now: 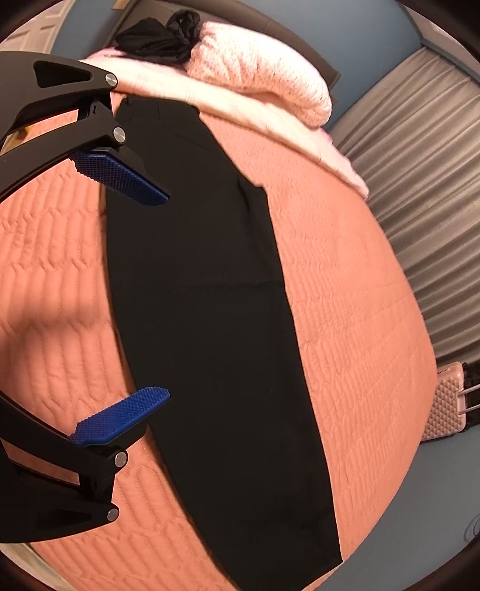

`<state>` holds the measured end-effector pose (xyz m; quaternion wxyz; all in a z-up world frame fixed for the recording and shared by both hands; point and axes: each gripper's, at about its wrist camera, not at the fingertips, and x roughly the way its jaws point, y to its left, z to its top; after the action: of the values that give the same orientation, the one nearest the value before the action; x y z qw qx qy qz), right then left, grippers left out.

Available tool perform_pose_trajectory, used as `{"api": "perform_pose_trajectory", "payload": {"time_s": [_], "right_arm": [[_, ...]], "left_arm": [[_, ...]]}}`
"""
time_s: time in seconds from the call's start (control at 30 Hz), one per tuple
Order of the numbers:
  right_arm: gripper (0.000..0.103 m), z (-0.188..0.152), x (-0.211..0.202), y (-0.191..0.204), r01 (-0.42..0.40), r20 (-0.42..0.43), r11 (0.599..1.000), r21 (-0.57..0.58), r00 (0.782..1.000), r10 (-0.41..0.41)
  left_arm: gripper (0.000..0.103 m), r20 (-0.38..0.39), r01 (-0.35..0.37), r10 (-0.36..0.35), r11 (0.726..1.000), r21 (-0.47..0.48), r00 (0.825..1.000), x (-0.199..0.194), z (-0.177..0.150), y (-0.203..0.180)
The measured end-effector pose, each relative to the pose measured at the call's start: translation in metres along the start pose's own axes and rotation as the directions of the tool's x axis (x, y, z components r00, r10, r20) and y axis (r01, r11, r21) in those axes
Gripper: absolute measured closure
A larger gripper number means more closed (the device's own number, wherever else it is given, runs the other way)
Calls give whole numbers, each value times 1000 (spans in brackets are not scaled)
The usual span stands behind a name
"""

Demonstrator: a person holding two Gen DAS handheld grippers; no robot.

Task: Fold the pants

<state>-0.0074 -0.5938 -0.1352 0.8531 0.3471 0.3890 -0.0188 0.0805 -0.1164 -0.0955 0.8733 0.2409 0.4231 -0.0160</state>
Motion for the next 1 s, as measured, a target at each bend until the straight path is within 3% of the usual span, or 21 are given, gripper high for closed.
{"api": "perform_pose_trajectory", "payload": {"time_s": [0.13,0.17,0.2,0.27,0.37,0.43,0.53,0.63,0.8,0.87,0.97,1.0], "right_arm": [[36,16,23,-4,-55,64,994,97,997,49],[55,18,24,-3,-57,69,992,112,996,50],[83,18,25,-3,-46,66,991,127,997,38],[93,18,23,-1,-31,74,985,167,997,19],[95,24,7,39,55,106,997,55,992,-61],[95,31,3,80,77,114,996,-47,991,-71],[95,39,9,158,60,91,976,-208,995,-42],[95,28,35,249,-6,8,931,-364,1000,9],[95,-44,113,377,-158,-196,831,-534,979,60],[95,-89,161,409,-219,-312,807,-548,949,45],[95,-158,232,420,-220,-424,771,-598,903,-71],[95,-169,230,426,-204,-362,746,-634,931,-53]], "left_arm": [[5,-13,-34,34,999,-32,999,-5,-8,19],[5,-19,-39,39,998,-42,999,-6,-9,23],[5,-24,-41,40,998,-55,999,-6,-11,29],[5,-31,-45,43,997,-64,999,-5,-15,34],[5,-36,-46,44,997,-69,998,-3,-22,43],[5,-43,-34,30,996,-83,999,0,-29,52],[5,-61,-13,5,992,-129,998,9,-40,71],[5,-60,-19,9,985,-171,998,15,-53,95],[5,-61,-74,62,972,-222,996,23,-78,146],[5,-72,-86,70,965,-249,995,28,-90,169],[5,-104,-113,86,951,-286,991,41,-107,201],[5,-117,-123,92,946,-299,989,45,-113,212]]}}
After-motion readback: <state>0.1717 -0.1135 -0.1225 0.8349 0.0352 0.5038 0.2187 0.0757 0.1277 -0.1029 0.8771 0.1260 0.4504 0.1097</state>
